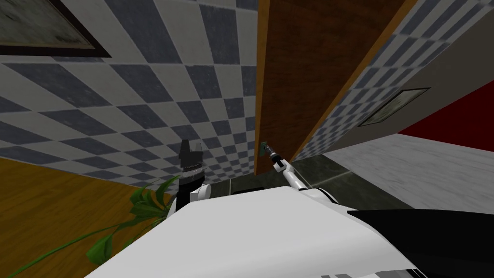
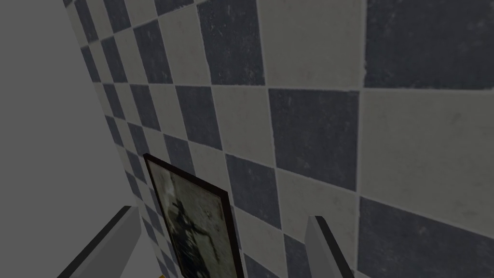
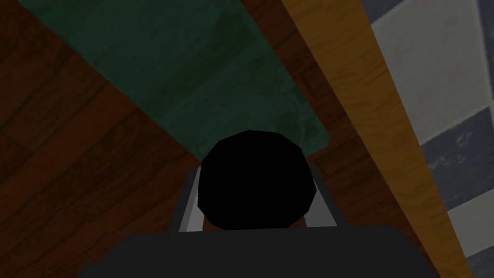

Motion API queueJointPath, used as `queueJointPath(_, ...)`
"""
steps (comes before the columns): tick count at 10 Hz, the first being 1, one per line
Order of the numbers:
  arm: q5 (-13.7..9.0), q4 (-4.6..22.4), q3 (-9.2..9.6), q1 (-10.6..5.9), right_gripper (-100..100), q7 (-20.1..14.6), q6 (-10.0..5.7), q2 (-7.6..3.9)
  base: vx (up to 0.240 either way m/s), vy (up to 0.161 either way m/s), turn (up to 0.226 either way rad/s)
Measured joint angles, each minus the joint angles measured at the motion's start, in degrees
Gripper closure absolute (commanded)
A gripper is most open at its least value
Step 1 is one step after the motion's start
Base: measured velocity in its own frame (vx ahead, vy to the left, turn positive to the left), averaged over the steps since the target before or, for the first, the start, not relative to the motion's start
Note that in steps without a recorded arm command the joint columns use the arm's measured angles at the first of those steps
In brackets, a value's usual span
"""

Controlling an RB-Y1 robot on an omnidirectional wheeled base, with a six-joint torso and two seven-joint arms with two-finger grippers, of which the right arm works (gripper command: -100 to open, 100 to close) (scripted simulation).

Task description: Pull the door open

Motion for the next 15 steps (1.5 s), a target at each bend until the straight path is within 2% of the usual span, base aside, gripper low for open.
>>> queueJointPath(2, -2.61, -0.30, 0.20, 0.26, 100, -3.03, 0.35, -0.34, -0.054, -0.050, 0.118)
queueJointPath(5, -5.11, -0.31, 0.55, 0.30, 100, -6.96, 0.62, -0.49, -0.046, -0.035, 0.076)
queueJointPath(7, -8.00, -0.44, 0.70, 0.48, 100, -9.98, 0.91, -0.87, -0.062, -0.048, 0.111)
queueJointPath(9, -10.08, 0.20, 0.90, 0.29, 100, -12.75, 0.67, -0.98, -0.043, -0.035, 0.066)
queueJointPath(15, -15.96, -0.76, 1.60, 1.00, 100, -20.28, 1.73, -1.54, -0.047, -0.034, 0.087)
